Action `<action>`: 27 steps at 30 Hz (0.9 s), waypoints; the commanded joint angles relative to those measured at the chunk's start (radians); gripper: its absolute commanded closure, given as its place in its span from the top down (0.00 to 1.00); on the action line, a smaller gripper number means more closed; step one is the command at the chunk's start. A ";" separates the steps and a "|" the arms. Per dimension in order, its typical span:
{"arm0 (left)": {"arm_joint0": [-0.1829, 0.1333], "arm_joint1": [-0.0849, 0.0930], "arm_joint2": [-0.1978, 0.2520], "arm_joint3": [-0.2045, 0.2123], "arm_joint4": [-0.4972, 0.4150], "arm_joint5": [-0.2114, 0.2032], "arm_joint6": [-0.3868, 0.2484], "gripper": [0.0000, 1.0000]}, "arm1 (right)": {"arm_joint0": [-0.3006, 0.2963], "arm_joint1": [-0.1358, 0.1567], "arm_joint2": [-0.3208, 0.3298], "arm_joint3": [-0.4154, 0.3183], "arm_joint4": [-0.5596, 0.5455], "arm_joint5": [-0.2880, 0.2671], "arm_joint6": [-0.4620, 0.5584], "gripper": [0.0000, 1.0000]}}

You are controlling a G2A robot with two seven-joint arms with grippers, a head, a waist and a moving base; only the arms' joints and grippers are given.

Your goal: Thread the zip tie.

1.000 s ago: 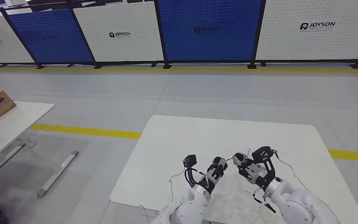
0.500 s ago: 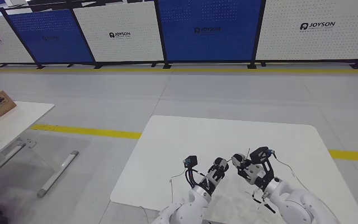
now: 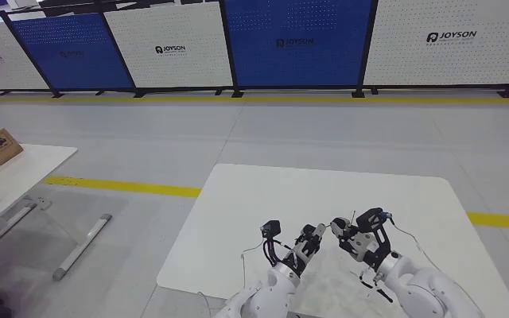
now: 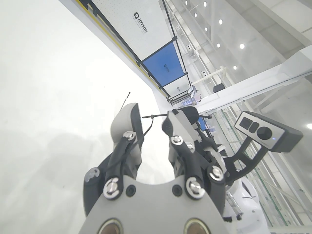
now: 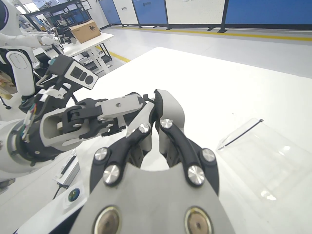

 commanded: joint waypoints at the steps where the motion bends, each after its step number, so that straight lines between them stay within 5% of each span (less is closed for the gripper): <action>1: 0.001 0.000 -0.001 0.000 0.000 -0.001 0.002 0.43 | -0.001 -0.001 0.002 0.000 -0.002 0.003 0.001 0.00; 7: 0.003 0.001 -0.002 -0.002 0.005 -0.003 0.008 0.17 | -0.005 -0.004 0.013 0.000 0.002 0.006 -0.001 0.00; 9: 0.004 0.001 -0.002 -0.001 0.007 -0.004 0.007 0.00 | -0.007 -0.005 0.016 -0.001 0.002 0.006 -0.002 0.00; 25: -0.003 0.000 0.001 0.010 0.000 -0.007 0.008 0.00 | -0.009 -0.013 0.020 0.005 0.004 -0.001 0.001 0.00; 26: -0.003 0.000 0.002 0.010 -0.001 -0.008 0.009 0.00 | -0.009 -0.013 0.019 0.006 0.005 -0.001 0.002 0.19; 27: -0.002 0.000 0.002 0.010 -0.002 -0.010 0.011 0.00 | -0.008 -0.013 0.019 0.006 0.007 -0.001 0.003 0.70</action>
